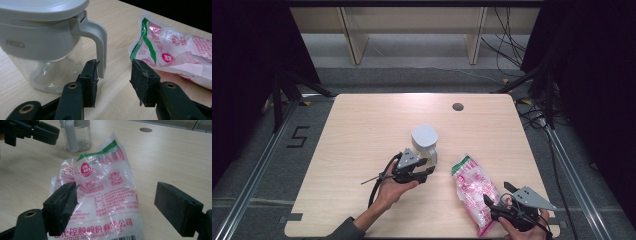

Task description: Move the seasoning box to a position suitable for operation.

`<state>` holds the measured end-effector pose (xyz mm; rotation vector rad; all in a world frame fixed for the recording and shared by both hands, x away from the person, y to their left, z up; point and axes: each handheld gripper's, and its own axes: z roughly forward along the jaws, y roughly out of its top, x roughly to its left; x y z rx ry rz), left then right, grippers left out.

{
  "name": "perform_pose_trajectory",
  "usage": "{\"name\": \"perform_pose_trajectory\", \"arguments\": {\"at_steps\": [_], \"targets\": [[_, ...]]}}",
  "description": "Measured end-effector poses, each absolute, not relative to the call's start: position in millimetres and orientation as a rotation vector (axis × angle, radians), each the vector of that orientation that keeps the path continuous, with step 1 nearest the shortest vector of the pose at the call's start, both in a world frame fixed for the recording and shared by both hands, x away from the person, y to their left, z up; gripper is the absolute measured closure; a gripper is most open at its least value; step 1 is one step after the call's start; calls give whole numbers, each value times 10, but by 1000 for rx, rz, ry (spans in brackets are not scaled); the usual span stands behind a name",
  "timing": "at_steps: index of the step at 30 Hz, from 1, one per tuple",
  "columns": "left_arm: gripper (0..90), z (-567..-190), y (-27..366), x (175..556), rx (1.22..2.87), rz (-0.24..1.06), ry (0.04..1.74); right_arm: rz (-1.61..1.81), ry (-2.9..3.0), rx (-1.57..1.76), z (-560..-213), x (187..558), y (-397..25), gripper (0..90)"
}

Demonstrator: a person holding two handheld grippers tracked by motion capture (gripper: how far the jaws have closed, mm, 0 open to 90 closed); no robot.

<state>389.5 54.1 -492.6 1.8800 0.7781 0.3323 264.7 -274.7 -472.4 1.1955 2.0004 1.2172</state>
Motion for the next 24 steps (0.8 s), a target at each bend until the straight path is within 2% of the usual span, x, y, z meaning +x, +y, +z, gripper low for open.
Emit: {"name": "perform_pose_trajectory", "arguments": {"at_steps": [4, 11, 12, 16, 24], "targets": [[570, -4922, 457, 3973, 1934, 424, 764, 1219, 2000, 1186, -4725, 2648, -2745, 202], [594, -4918, 337, 4053, 1926, 401, 778, 1229, 2015, 1180, -4724, 2647, -2741, 211], [601, -4914, 309, 4080, 1942, 432, 759, 1240, 2015, 1190, -4722, 2641, -2731, 211], [587, -4934, 241, 4111, 1921, 407, 781, 1242, 2014, 1187, -4719, 2643, -2731, 214], [751, -4956, 250, 4172, 1899, 425, 801, 1245, 2012, 1180, -4721, 2644, -2732, 216]]}}
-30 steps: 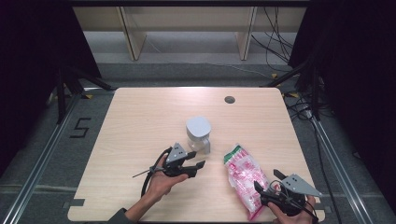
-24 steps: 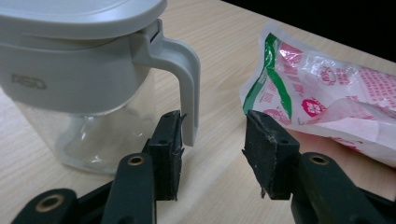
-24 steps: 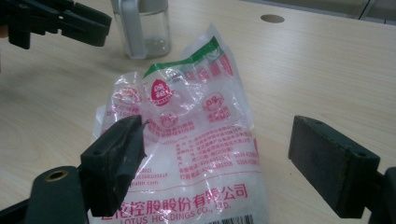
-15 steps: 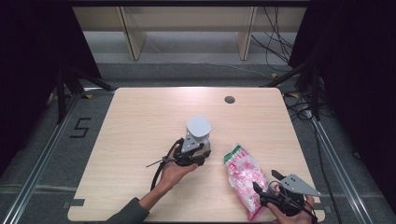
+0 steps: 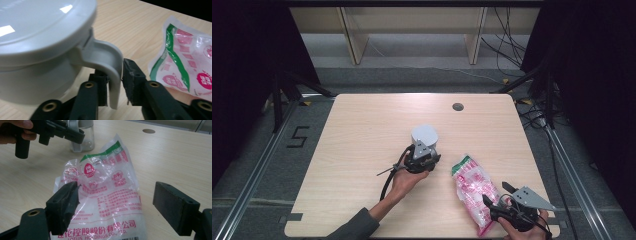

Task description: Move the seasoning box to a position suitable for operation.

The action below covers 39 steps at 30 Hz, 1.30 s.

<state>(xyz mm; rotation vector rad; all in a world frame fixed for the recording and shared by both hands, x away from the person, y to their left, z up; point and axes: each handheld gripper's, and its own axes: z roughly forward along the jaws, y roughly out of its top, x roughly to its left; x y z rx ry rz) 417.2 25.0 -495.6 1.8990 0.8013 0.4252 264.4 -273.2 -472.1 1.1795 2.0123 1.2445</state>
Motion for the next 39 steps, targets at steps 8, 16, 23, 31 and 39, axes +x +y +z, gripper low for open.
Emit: {"name": "perform_pose_trajectory", "arguments": {"at_steps": [8, 16, 23, 31, 39], "targets": [[744, -4953, 443, 4125, 1896, 409, 806, 1222, 2024, 1154, -4720, 2642, -2747, 219], [710, -4946, 792, 4036, 1890, 417, 846, 1241, 2009, 1168, -4723, 2649, -2726, 221], [693, -4938, 1053, 3973, 1893, 437, 870, 1220, 2018, 1154, -4717, 2641, -2744, 221], [674, -4925, 1370, 3965, 1844, 503, 942, 1215, 2010, 1151, -4716, 2643, -2727, 221], [660, -4842, 1449, 4123, 1823, 599, 917, 1215, 2037, 1135, -4715, 2644, -2734, 221]]}}
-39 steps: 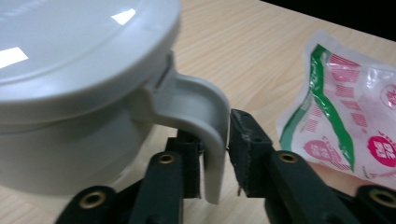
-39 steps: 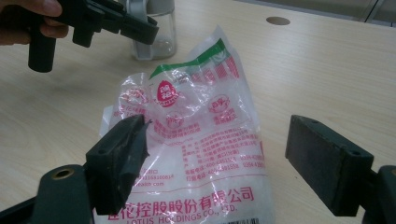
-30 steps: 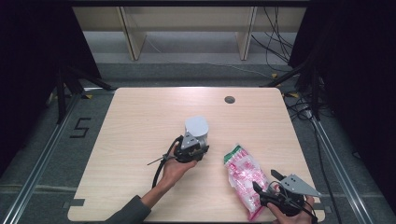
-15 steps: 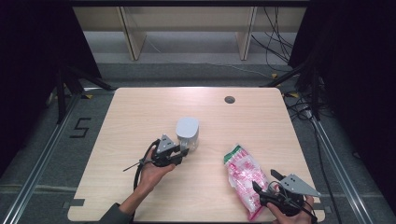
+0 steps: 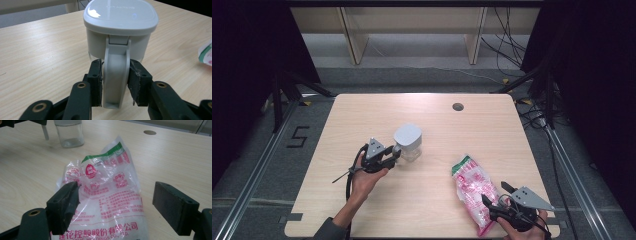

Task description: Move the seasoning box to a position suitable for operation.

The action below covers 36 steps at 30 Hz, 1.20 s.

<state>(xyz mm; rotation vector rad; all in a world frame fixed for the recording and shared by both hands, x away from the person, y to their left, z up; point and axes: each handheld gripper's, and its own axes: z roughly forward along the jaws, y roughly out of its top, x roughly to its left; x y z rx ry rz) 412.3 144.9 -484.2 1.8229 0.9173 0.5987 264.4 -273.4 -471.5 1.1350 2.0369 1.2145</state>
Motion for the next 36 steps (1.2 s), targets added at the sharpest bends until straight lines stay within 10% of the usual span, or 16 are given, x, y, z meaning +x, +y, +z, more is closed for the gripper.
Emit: {"name": "perform_pose_trajectory", "arguments": {"at_steps": [36], "targets": [[688, -4975, 1539, 4136, 1828, 578, 924, 1236, 2010, 1199, -4717, 2623, -2694, 226]]}}
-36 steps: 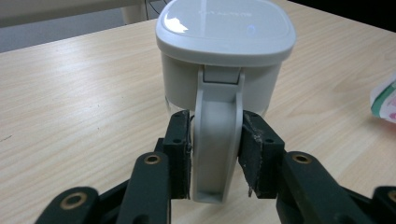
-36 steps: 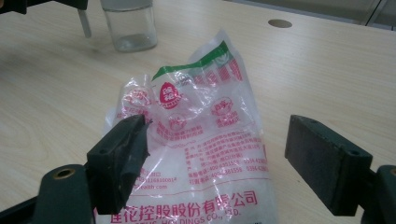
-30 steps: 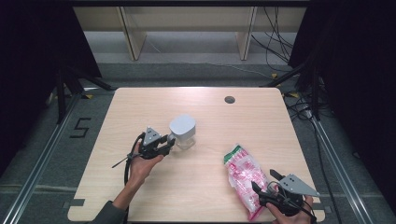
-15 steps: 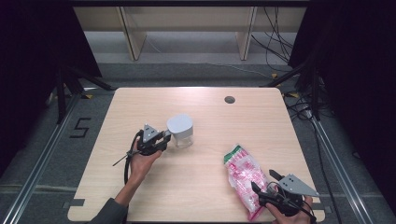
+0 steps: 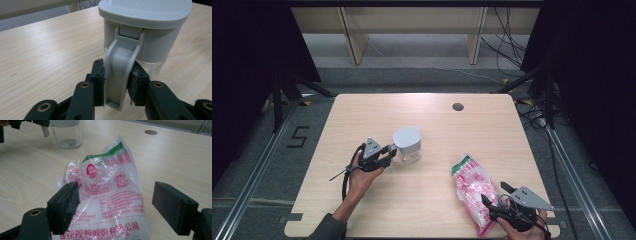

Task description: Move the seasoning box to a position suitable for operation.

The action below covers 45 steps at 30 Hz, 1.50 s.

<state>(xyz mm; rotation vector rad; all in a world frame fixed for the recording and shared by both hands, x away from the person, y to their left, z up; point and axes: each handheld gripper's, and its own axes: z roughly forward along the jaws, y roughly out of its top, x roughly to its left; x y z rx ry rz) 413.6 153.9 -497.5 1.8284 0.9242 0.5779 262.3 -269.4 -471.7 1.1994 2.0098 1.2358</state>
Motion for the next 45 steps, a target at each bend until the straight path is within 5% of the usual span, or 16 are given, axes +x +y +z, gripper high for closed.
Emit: {"name": "perform_pose_trajectory", "arguments": {"at_steps": [45], "targets": [[686, -4995, 1289, 3638, 1931, 318, 503, 1227, 2057, 1107, -4723, 2646, -2700, 245]]}}
